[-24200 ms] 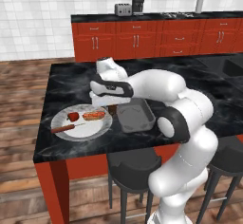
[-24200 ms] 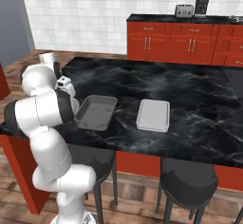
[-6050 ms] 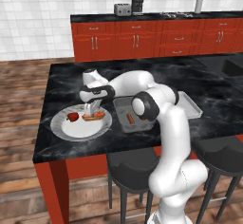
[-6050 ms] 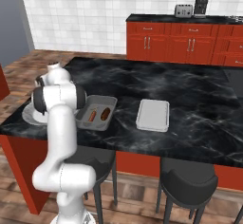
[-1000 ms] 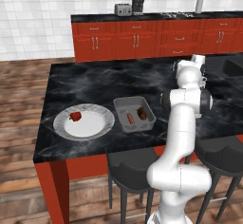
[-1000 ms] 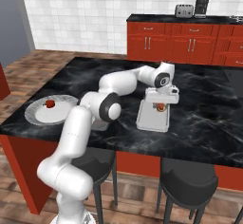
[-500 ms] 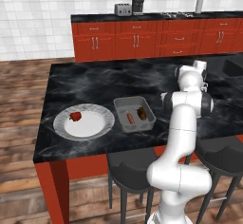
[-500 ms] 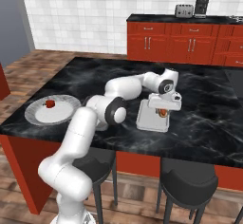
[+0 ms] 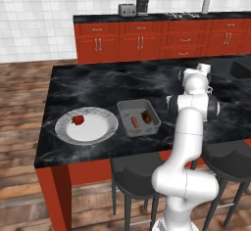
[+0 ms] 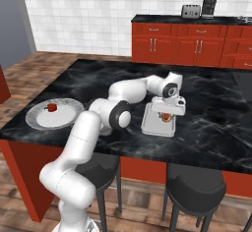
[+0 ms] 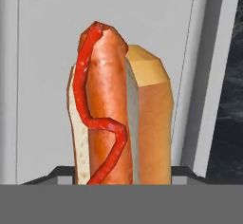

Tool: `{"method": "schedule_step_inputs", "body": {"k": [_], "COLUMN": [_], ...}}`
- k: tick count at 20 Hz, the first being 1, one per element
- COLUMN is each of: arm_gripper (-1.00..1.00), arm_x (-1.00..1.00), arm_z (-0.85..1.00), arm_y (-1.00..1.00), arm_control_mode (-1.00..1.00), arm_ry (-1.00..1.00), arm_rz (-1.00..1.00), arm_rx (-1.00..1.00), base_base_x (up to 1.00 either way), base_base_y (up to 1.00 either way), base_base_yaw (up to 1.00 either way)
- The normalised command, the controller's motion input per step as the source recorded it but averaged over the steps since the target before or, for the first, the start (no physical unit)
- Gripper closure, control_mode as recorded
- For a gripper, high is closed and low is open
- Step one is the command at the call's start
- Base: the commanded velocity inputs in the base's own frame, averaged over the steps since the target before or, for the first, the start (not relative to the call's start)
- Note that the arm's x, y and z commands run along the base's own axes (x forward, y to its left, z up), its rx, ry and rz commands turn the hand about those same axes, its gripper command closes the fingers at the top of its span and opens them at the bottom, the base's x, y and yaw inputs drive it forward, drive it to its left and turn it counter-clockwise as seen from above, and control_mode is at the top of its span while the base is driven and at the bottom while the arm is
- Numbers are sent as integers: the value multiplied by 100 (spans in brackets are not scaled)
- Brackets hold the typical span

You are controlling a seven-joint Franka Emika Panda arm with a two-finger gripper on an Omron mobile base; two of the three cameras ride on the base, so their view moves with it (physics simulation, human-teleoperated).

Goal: Place one cooked food and one vegetable from the large plate to each tupperware container.

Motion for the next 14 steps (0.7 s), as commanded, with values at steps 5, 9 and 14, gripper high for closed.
{"method": "schedule_step_inputs", "body": {"k": [5, 9, 14], "arm_gripper": [100, 100, -100], "arm_x": [8, 1, 0], "arm_z": [-46, -22, -2], "arm_y": [3, 0, 0], "arm_control_mode": [-100, -100, -100], "arm_ry": [-1, -7, -2], "arm_rz": [0, 0, 0], "arm_rx": [-5, 0, 0], "base_base_x": [0, 0, 0], "base_base_y": [0, 0, 0], "base_base_yaw": [0, 0, 0]}}
